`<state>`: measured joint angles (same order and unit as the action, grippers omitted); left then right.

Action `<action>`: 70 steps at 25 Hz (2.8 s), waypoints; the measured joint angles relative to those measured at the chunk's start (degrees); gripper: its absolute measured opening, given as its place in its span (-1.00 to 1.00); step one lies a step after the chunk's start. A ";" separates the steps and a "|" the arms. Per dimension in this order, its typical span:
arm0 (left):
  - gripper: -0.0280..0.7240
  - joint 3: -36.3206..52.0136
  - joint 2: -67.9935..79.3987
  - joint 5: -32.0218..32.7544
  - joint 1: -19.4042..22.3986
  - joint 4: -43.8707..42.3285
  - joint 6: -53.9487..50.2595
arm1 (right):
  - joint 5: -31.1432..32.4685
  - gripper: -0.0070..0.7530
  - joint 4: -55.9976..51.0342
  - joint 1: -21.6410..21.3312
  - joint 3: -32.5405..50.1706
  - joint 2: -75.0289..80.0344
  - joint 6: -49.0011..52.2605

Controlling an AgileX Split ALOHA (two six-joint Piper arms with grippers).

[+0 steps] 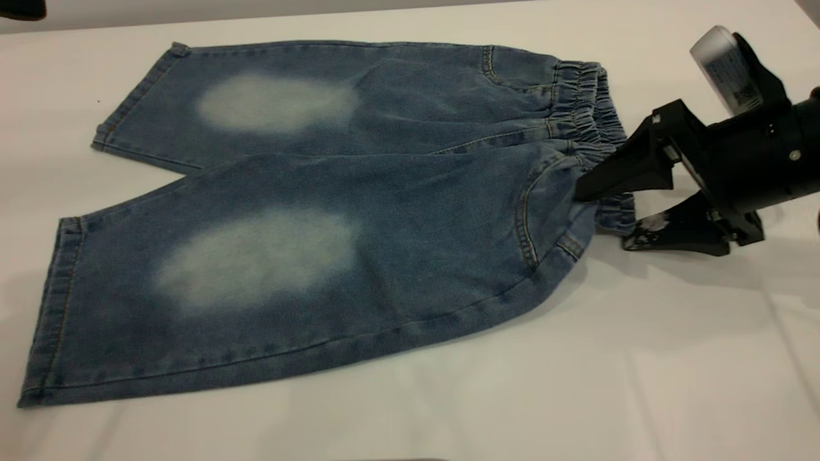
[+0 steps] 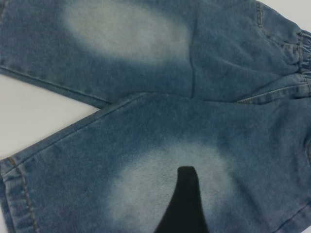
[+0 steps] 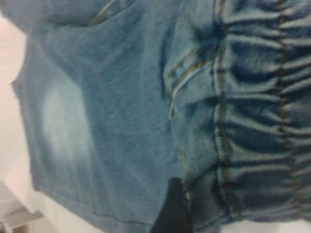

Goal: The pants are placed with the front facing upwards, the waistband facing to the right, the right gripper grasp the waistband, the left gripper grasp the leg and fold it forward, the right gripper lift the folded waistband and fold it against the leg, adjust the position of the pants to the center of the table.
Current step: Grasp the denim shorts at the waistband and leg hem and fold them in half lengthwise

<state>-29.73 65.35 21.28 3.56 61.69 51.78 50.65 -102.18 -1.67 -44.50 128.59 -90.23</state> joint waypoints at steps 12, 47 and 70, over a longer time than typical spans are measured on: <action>0.61 0.00 0.00 0.24 0.00 0.00 0.00 | 14.06 0.53 -1.96 -4.50 0.00 0.15 -2.26; 0.55 -0.04 20.02 8.71 0.00 -34.01 -33.86 | 5.25 -0.88 4.89 -6.81 0.00 0.20 0.95; 0.55 3.33 32.15 -4.06 0.00 -52.56 -56.12 | 5.25 -0.88 5.25 -6.81 0.00 0.20 0.95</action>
<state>-26.40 97.50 17.22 3.56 9.12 -4.33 55.90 -96.93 -8.48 -44.50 128.79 -89.28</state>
